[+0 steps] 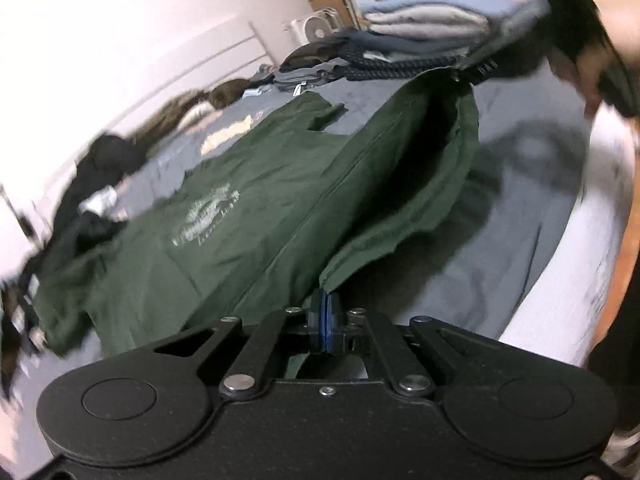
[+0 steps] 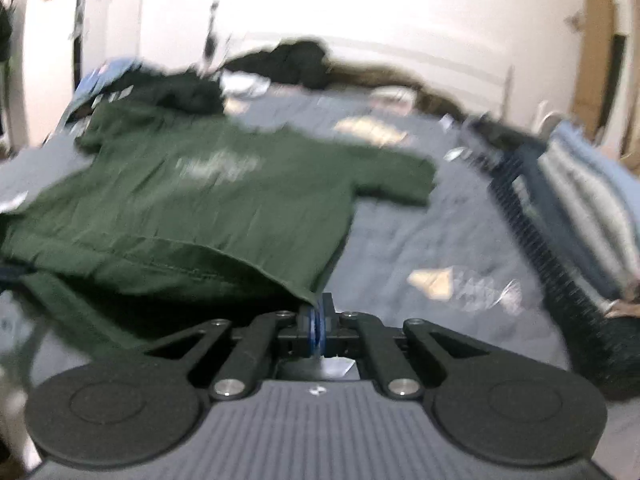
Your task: Fold clothes
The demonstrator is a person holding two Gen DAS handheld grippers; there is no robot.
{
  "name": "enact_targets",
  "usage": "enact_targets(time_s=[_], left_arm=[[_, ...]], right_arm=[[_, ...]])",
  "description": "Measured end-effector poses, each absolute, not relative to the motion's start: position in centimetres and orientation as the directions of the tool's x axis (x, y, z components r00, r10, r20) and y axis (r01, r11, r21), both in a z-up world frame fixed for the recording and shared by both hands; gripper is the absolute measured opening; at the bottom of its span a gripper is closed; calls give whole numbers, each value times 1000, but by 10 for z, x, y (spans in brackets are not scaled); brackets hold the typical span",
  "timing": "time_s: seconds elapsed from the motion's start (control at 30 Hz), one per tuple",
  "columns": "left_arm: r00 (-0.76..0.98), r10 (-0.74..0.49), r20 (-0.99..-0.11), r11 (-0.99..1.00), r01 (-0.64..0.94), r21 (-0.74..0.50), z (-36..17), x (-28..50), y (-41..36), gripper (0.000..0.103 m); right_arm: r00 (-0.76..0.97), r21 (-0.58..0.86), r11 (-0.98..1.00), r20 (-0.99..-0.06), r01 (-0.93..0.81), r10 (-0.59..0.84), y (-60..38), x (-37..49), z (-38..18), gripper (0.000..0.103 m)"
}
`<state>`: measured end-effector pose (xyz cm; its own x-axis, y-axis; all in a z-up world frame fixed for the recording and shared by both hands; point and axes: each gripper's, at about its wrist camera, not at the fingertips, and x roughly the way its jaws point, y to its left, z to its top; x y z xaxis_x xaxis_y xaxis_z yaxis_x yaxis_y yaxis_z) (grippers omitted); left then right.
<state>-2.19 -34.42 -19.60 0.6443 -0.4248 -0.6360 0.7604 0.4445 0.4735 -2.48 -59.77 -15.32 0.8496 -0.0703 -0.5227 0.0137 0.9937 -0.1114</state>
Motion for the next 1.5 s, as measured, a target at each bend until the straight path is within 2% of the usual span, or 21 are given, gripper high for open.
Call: enact_targets(time_s=[0.07, 0.13, 0.23, 0.37, 0.4, 0.43, 0.5, 0.57, 0.67, 0.83, 0.93, 1.03, 1.23, 1.37, 1.5], left_arm=[[601, -439, -667, 475, 786, 395, -187, -18, -341, 0], [556, -456, -695, 504, 805, 314, -177, -14, -338, 1], [499, -425, -755, 425, 847, 321, -187, -29, -343, 2], [492, -437, -753, 367, 862, 351, -177, -51, -328, 6], [512, -431, -743, 374, 851, 369, -170, -50, -322, 17], [534, -414, -738, 378, 838, 394, -164, -47, -314, 41], [570, -372, -733, 382, 813, 439, -154, -37, -298, 68], [576, -344, -742, 433, 798, 419, -144, -17, -278, 67], [557, -327, -763, 611, 741, 279, -124, 23, -246, 67], [554, -408, -726, 798, 603, 11, -101, 67, -210, 67], [530, -426, -733, 827, 556, -79, -109, 82, -209, 67], [474, -378, -795, 849, 519, -94, -129, 88, -212, 64], [298, -213, -931, 858, 512, -33, -177, 93, -221, 62], [316, -295, -902, 873, 473, -120, -163, 95, -207, 62], [353, -386, -852, 877, 426, -220, -145, 96, -191, 64]], right_arm=[[857, -128, 991, -507, 28, -90, -602, -25, -148, 2], [837, -178, 984, -538, 2, -99, -602, -24, -152, 2], [766, -292, 952, -632, -95, -117, -593, -20, -171, 2], [716, -334, 927, -688, -171, -116, -583, -14, -186, 2], [715, -337, 926, -689, -172, -118, -581, -12, -186, 2], [710, -336, 926, -693, -171, -121, -582, -10, -187, 2], [701, -334, 927, -702, -168, -126, -582, -8, -189, 3], [697, -338, 927, -704, -164, -134, -583, -8, -189, 5], [694, -327, 934, -707, -146, -139, -584, -12, -182, 8], [672, -212, 972, -734, -99, -92, -608, -24, -152, 44], [710, -113, 992, -703, -53, -42, -621, -35, -124, 48], [760, -42, 999, -650, -26, -7, -630, -45, -94, 50], [786, -128, 990, -605, 58, -124, -637, -52, -62, 54], [816, 14, 998, -575, 68, -48, -639, -29, -63, 55], [838, 261, 965, -533, 29, 119, -630, 14, -84, 58]])
